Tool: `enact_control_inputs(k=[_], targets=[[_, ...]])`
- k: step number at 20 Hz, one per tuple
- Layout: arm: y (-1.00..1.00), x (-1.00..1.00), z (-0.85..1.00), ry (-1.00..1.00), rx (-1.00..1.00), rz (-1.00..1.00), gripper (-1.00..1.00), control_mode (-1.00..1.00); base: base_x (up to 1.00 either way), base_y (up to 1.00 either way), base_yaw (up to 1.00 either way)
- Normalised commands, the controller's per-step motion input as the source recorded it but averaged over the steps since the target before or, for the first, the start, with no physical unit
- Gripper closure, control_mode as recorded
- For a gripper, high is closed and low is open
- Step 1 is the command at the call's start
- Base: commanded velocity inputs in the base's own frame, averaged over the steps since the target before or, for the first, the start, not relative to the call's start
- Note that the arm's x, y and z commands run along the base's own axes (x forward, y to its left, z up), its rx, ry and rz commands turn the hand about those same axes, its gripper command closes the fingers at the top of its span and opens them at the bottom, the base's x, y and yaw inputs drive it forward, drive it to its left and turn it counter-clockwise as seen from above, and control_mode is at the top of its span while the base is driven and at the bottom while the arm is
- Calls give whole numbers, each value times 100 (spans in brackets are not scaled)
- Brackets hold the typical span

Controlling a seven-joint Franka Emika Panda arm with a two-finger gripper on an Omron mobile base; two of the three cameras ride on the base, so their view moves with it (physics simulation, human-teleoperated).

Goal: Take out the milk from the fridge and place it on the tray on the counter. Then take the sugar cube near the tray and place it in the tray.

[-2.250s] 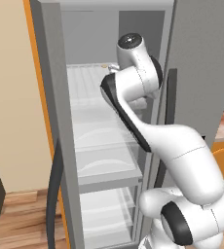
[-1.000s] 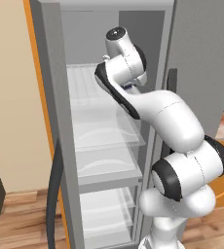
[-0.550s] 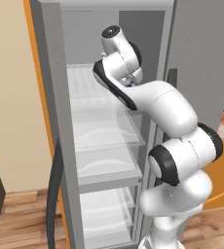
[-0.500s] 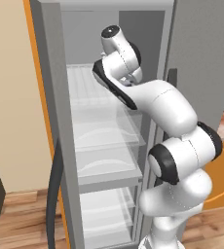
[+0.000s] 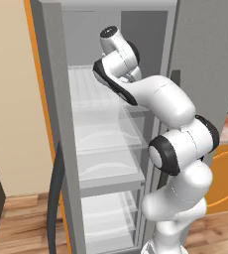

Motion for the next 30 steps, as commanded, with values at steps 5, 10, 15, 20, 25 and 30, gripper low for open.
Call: enact_control_inputs(k=[5, 10, 15, 20, 25, 30], targets=[[0, 14, -4, 1, 0, -5, -100, -100, 0, 0, 0], [-4, 0, 0, 1, 0, -8, -100, -100, 0, 0, 0], [-6, 0, -1, 3, 0, -8, -100, -100, 0, 0, 0], [-6, 0, -7, 3, 0, -1, -100, -100, 0, 0, 0], [-3, 0, -14, 1, 1, 0, -100, -100, 0, 0, 0], [-6, 1, -19, 0, 2, 0, -100, -100, 0, 0, 0]])
